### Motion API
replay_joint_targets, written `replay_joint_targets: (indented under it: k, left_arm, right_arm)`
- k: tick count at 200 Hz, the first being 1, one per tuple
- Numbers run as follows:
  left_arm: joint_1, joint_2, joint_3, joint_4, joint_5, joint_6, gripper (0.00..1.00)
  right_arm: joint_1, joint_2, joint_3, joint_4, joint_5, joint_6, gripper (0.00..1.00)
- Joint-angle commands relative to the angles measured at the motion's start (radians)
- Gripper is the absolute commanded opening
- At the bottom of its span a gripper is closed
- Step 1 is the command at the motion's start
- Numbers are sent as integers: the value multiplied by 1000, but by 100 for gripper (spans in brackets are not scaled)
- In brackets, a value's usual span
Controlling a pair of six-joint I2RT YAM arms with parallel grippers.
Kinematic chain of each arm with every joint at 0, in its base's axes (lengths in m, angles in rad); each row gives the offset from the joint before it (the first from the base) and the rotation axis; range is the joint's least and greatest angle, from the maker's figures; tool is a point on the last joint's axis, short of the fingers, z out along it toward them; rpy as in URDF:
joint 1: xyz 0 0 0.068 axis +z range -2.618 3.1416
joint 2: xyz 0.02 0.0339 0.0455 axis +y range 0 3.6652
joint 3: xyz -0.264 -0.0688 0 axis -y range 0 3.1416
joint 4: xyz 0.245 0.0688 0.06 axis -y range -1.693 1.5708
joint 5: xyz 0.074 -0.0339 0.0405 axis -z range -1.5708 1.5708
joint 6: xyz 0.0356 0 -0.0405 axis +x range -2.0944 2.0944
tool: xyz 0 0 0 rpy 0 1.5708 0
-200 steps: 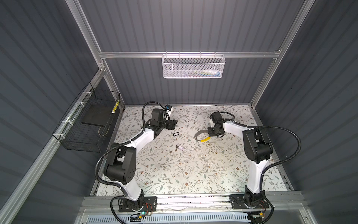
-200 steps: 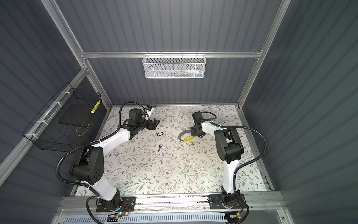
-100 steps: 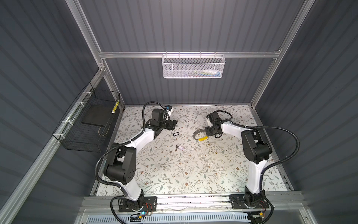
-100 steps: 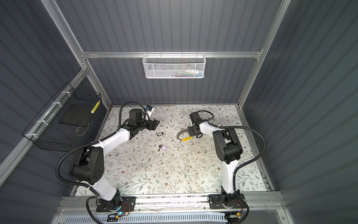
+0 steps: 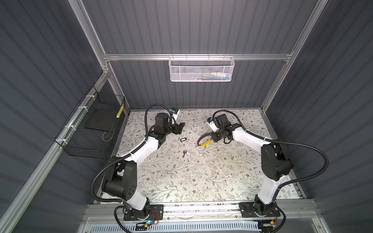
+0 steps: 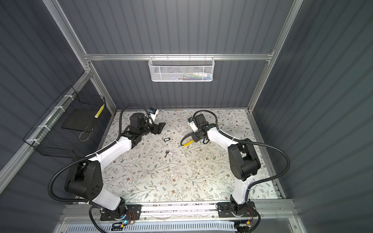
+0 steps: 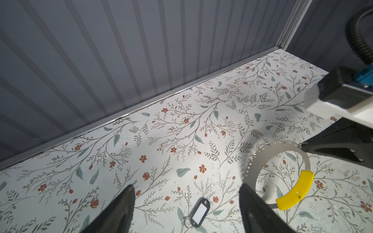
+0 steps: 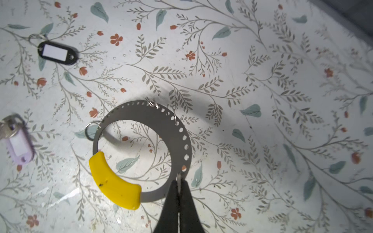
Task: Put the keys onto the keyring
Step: 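Lift the grey ring with the right gripper while the left gripper approaches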
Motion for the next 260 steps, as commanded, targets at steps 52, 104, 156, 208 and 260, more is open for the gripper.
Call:
replay_joint_targets:
  k: [52,104,156,208,260]
  left_arm:
    - [-47,-135,-173,222,9,28,73]
    - [-101,-175,-255,306,96,152,69]
    - [-167,-197,-294,317,251,319,63]
    - [-244,-199,-273,246,373,469,52]
    - [-283,-211,-237,160,494,551,34]
  right_arm:
    - [-33,-210,-152,105,-275,-342,0]
    - [-49,-234,-102,-51,-484,-533,0]
    - [-49,-294,-111,-110,-573,-712,0]
    - [-52,-372,-196,-45,-694,-789,0]
    - [-66,-445,-290,56,-855,-799,0]
